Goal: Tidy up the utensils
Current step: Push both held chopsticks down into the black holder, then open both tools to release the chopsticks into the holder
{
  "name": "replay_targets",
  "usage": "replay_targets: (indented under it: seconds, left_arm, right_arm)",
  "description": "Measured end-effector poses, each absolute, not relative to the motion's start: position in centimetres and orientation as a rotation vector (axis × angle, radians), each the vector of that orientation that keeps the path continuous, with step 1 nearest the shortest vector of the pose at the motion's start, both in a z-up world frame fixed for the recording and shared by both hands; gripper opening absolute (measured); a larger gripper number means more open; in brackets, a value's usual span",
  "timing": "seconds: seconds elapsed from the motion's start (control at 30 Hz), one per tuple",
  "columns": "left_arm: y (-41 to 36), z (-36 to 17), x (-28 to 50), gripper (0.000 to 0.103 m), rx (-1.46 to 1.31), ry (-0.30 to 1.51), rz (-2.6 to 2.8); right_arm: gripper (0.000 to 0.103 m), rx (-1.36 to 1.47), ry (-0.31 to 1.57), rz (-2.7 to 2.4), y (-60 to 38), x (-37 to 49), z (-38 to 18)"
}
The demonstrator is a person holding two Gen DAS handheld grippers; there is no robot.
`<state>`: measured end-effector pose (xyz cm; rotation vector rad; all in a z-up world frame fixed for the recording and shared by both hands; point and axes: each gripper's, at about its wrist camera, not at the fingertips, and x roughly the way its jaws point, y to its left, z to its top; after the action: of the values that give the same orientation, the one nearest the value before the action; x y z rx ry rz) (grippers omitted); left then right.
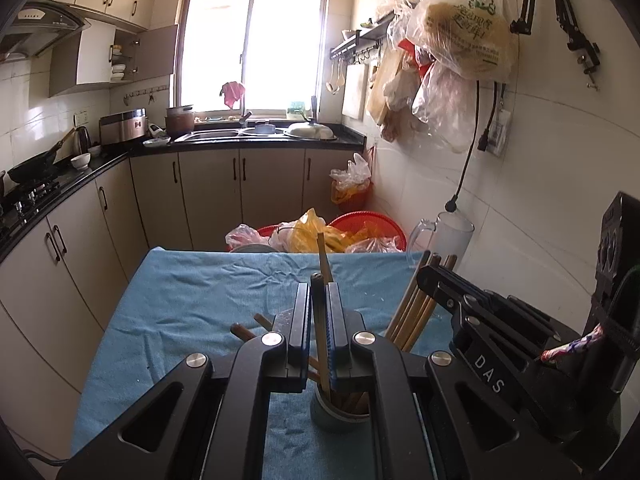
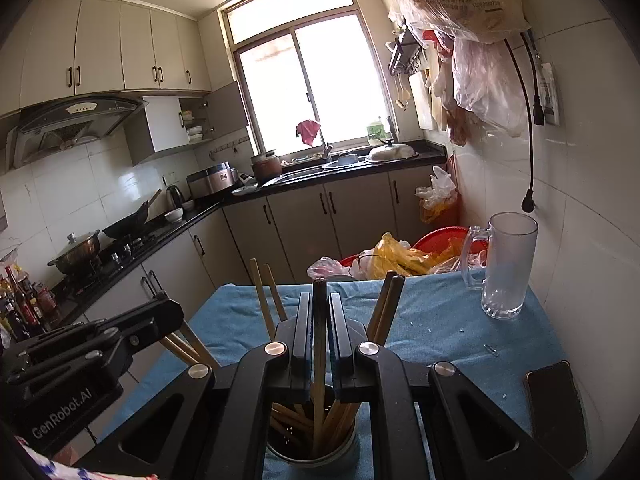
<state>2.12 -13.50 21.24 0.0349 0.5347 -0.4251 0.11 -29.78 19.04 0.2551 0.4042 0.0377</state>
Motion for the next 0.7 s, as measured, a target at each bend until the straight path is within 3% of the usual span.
replay_targets:
  seconds: [0.7]
  left_arm:
    - [-13.64, 21.09, 1.59, 0.007, 0.05, 0.523, -0.409]
  right_arm:
    - [0.009, 0.257, 0.402, 0.045, -29.84, -0.11, 19.49]
